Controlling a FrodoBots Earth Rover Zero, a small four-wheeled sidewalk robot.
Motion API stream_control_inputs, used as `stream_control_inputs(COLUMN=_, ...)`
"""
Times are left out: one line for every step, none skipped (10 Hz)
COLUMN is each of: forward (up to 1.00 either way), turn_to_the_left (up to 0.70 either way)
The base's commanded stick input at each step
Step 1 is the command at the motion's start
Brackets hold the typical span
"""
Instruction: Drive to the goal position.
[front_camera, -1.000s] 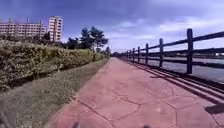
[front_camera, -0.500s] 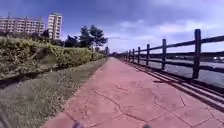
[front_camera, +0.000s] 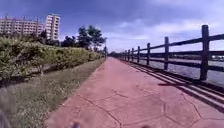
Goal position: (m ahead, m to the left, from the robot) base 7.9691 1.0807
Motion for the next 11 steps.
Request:
stream_control_inputs(forward=0.70, turn_to_the_left=0.00)
stream_control_inputs(forward=0.70, turn_to_the_left=0.00)
stream_control_inputs(forward=0.70, turn_to_the_left=0.00)
stream_control_inputs(forward=0.70, turn_to_the_left=0.00)
stream_control_inputs(forward=0.70, turn_to_the_left=0.00)
stream_control_inputs(forward=0.70, turn_to_the_left=0.00)
stream_control_inputs(forward=0.70, turn_to_the_left=0.24)
stream_control_inputs(forward=0.70, turn_to_the_left=0.35)
stream_control_inputs(forward=0.70, turn_to_the_left=0.35)
stream_control_inputs(forward=0.70, turn_to_the_left=0.35)
stream_control_inputs(forward=0.70, turn_to_the_left=0.35)
